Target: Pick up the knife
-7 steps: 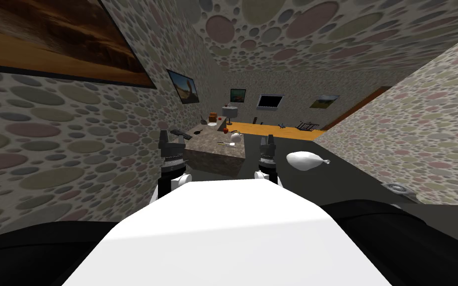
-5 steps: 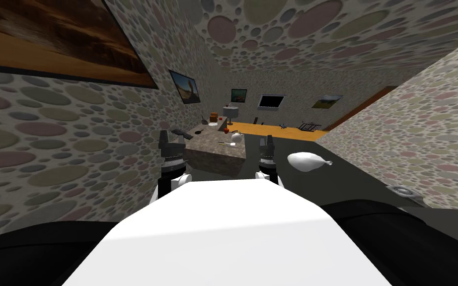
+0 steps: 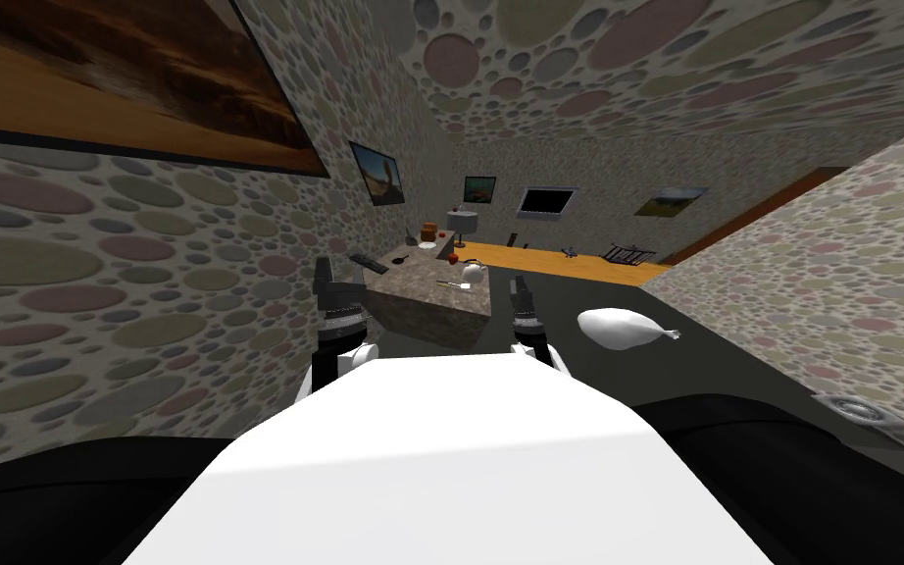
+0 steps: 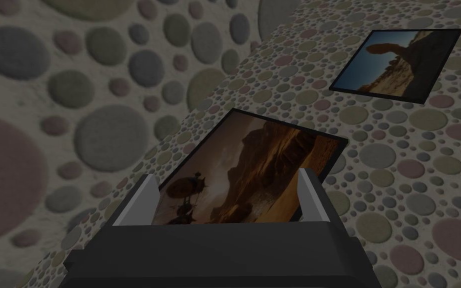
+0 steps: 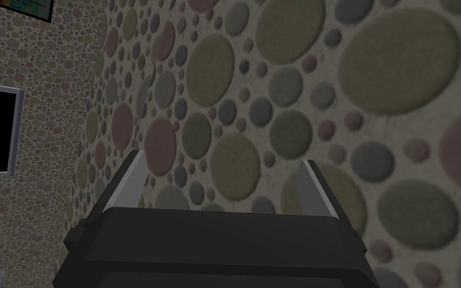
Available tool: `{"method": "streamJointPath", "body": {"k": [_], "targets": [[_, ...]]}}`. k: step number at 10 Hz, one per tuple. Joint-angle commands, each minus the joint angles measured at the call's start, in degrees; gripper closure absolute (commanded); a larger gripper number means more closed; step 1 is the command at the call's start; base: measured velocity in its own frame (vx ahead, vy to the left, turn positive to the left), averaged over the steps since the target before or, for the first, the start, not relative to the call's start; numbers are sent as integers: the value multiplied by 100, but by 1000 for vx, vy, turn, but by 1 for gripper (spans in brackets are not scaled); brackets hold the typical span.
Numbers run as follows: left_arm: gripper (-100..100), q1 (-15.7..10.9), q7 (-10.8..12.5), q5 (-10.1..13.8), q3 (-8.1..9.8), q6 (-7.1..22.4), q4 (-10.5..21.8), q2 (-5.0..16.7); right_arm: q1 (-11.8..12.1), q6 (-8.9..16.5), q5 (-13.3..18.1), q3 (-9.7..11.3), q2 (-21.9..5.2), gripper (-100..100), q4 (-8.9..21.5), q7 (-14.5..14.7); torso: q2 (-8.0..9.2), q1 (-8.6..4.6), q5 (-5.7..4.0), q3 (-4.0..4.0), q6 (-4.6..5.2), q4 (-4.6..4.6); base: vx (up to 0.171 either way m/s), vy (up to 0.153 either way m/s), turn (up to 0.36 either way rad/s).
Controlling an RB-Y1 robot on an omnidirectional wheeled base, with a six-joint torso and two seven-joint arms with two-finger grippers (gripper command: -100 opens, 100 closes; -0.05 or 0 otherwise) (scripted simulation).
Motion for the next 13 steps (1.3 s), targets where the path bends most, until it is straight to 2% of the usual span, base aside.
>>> {"method": "streamJointPath", "body": {"k": [1, 2, 4, 5, 6, 7, 8, 9, 10, 11, 12, 13], "targets": [[0, 0, 0, 0, 0, 0, 0, 0, 16, -10, 73, -64, -286, -100, 189, 54, 0, 0, 0, 0, 0, 0, 16, 25, 96], [0, 0, 0, 0, 0, 0, 0, 0, 16, -10, 73, -64, -329, -100, 189, 54, 0, 2, 0, 0, -2, 0, 13, 18, 59], [0, 0, 0, 0, 0, 0, 0, 0, 45, -46, 233, -149, -730, -100, 558, 175, 0, 0, 0, 0, -2, 0, 19, 28, 156], [0, 0, 0, 0, 0, 0, 0, 0, 45, -46, 233, -149, -881, -100, 558, 175, -2, 5, 1, -1, -3, 0, 24, 25, 68], [0, 0, 0, 0, 0, 0, 0, 0, 61, -68, 321, -191, -1074, -100, 756, 239, -2, 3, 1, -1, 0, 0, 29, 24, 157], [0, 0, 0, 0, 0, 0, 0, 0, 61, -68, 321, -191, -1179, -100, 756, 239, -4, 2, 0, -2, -2, -1, 23, 18, 72], [0, 0, 0, 0, 0, 0, 0, 0, 78, -91, 415, -231, -1387, -100, 963, 302, -2, 1, 0, -1, 0, 0, 22, 31, 151], [0, 0, 0, 0, 0, 0, 0, 0, 78, -91, 415, -231, -1490, -100, 963, 302, -3, 4, 1, -2, -3, 0, 19, 27, 71], [0, 0, 0, 0, 0, 0, 0, 0, 97, -118, 513, -265, -1710, -100, 1176, 366, -1, 4, 1, -1, 1, 0, 30, 39, 130], [0, 0, 0, 0, 0, 0, 0, 0, 97, -118, 513, -265, -1812, -100, 1176, 366, -4, 8, 1, -2, -2, -1, 26, 31, 97], [0, 0, 0, 0, 0, 0, 0, 0, 118, -146, 616, -293, -2010, -100, 1396, 427, -3, 6, 2, -2, 0, -1, 29, 35, 158], [0, 0, 0, 0, 0, 0, 0, 0, 118, -146, 616, -293, -2142, -100, 1396, 427, -5, 7, 1, -3, -2, -1, 24, 28, 89]]}}
